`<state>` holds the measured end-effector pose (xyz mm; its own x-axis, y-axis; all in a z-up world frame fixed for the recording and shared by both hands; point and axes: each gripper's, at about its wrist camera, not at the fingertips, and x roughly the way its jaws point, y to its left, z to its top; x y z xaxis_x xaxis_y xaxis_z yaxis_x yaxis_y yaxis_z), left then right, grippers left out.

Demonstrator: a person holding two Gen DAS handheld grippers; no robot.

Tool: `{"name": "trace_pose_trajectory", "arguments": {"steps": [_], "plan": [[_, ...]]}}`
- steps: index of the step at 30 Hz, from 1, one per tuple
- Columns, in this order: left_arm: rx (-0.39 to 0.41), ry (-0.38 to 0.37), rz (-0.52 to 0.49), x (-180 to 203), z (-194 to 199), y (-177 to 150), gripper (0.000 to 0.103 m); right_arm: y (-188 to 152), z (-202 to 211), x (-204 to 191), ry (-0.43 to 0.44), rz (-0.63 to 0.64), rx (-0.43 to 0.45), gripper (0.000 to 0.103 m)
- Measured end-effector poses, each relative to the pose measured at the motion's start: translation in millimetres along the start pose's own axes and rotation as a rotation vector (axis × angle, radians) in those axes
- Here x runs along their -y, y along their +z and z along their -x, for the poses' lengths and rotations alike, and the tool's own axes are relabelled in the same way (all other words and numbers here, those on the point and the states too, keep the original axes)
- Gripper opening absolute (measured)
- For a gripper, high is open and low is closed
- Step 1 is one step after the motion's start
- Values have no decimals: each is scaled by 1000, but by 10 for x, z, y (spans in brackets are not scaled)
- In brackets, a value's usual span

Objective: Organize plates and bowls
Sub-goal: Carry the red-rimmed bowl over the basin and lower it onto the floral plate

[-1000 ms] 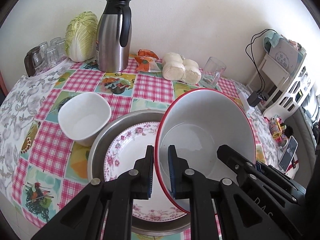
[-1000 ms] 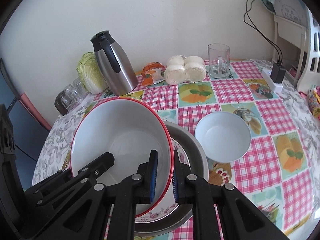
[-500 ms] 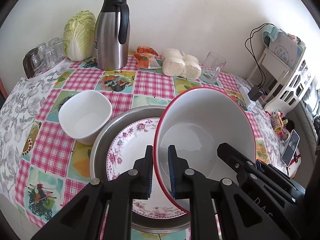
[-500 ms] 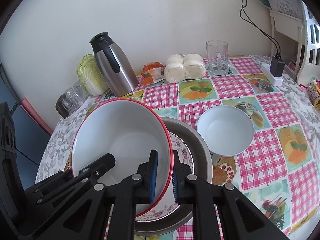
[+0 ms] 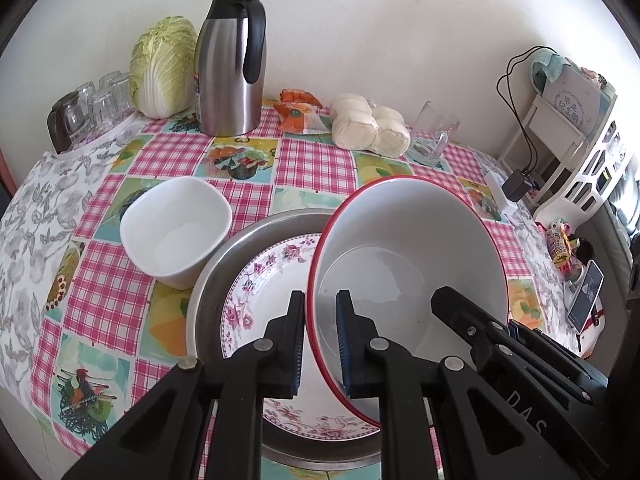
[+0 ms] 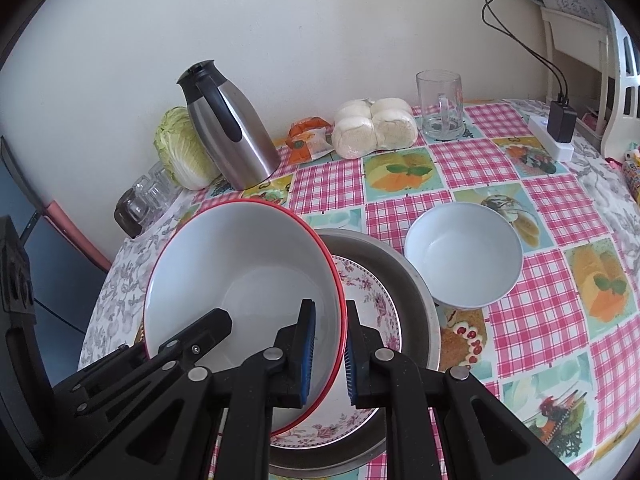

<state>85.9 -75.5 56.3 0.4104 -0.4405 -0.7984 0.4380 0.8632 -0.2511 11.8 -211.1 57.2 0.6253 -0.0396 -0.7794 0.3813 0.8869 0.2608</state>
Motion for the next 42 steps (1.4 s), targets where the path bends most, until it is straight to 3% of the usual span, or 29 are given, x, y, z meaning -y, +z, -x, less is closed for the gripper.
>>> {"name": "trace_pose_trajectory", "arguments": {"steps": [36, 42], "plan": [[-106, 18, 54, -138, -405, -31, 14, -97, -422, 68, -7, -39, -108, 17], [-157, 1, 86, -197, -554, -96, 15, -132, -531, 98, -27, -40, -141, 17]]}}
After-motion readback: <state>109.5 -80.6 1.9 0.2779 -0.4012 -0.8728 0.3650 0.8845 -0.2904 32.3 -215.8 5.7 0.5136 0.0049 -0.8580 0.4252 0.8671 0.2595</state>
